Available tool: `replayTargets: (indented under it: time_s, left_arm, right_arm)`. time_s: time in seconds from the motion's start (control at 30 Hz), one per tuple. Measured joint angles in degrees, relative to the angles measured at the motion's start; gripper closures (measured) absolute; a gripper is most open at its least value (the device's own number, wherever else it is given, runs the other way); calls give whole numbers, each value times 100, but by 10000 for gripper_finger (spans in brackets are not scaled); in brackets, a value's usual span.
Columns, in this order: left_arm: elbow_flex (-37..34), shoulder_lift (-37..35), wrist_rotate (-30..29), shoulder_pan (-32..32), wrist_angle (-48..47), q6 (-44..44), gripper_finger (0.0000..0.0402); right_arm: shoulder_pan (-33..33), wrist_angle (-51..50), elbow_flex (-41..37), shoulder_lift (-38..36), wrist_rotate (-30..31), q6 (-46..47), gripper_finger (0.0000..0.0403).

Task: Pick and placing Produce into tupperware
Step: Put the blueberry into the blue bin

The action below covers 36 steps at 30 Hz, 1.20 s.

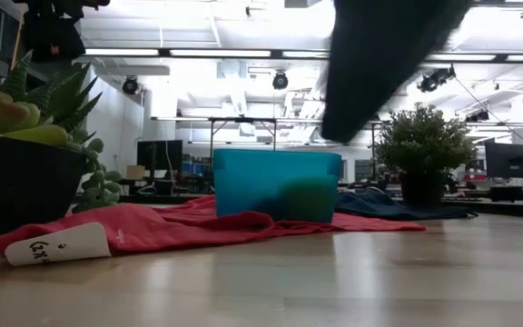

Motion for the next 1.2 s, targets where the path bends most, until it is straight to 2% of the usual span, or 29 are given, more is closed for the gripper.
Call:
replayTargets:
  time_s: [0.27, 0.73, 1.2]
  left_arm:
    - [1, 0, 0, 0, 0, 0, 208]
    - [-1, 2, 0, 2, -149, 0, 208]
    - [-1, 2, 2, 2, -497, 0, 208]
  right_arm:
    - [-220, -627, 734, -2, 498, -340, 361]
    - [-818, -2119, 1828, -2, 688, -1144, 361]
    - [-1670, -2291, 1626, -904, 749, -1756, 361]
